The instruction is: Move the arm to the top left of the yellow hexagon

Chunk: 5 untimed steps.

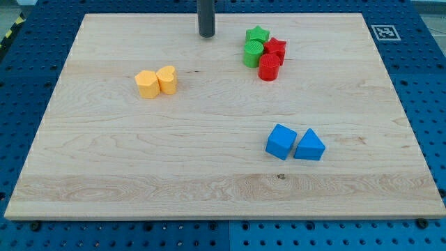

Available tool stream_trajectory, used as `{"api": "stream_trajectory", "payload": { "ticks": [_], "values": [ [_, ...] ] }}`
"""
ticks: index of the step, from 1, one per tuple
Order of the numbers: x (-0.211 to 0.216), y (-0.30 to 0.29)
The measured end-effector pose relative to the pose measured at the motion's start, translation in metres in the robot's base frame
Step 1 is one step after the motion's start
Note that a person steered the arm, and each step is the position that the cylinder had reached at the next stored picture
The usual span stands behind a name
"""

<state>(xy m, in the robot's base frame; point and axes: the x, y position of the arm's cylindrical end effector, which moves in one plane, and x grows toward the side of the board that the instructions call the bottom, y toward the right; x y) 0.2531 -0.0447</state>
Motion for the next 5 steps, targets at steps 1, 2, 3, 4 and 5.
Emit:
{"api": "stream_trajectory", "payload": {
  "ticks": [1, 2, 3, 4, 5],
  "values": [
    [0.008, -0.017],
    [0.021, -0.032],
    [0.029, -0.065],
    [0.035, -0.094],
    [0.060, -0.118]
  ]
}}
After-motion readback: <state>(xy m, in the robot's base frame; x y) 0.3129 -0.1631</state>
